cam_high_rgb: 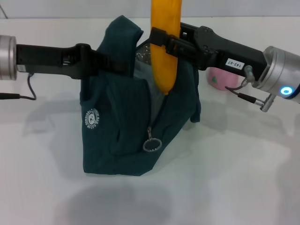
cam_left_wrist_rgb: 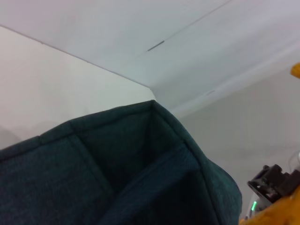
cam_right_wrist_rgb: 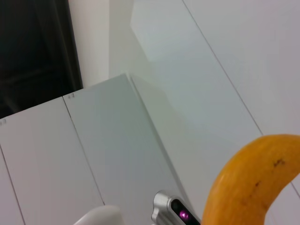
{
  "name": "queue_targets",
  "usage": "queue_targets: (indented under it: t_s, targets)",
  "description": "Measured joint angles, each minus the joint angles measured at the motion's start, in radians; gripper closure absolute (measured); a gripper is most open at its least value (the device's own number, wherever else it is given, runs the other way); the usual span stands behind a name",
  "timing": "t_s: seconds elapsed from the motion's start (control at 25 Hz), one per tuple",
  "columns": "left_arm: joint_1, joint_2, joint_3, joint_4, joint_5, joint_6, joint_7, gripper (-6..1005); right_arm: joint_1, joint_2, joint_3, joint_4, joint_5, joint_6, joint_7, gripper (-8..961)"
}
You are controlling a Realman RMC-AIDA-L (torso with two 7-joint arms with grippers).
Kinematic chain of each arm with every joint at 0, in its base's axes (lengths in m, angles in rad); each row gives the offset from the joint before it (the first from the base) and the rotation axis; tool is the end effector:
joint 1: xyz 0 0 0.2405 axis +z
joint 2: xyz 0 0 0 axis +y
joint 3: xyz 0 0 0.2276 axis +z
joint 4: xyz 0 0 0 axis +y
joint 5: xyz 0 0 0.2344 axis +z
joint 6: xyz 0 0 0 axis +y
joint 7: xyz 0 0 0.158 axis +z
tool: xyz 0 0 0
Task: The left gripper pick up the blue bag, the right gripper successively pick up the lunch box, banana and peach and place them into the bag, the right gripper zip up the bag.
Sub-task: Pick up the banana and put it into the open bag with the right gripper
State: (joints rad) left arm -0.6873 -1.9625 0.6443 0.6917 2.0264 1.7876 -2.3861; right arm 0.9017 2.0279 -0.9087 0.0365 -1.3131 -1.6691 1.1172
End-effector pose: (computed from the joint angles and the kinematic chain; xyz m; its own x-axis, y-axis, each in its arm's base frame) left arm -0.1980 0.3645 0.0571 0.2877 0.9009 0.3249 0.8428 -0.3993 0.3609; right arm 0.1287 0.3542 -0.0471 0.4296 -0.2993 -0.8520 -0.3389 -0.9279 0.1551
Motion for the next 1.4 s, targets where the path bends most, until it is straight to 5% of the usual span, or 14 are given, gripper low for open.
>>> queue_targets:
  t_s: [0.44, 1.4]
  targets:
    - [-0.003, -0.004, 0.000, -0.021, -0.003, -0.001, 0.017, 972, 0.076, 0.000, 0.014, 0.076, -0.043, 0.039, -0.045, 486]
    - [0.011, 0.009, -0.003, -0.021, -0.005, 0.000, 0.026, 971, 0.038, 0.000, 0.002, 0.041, -0.154, 0.113, -0.165, 464]
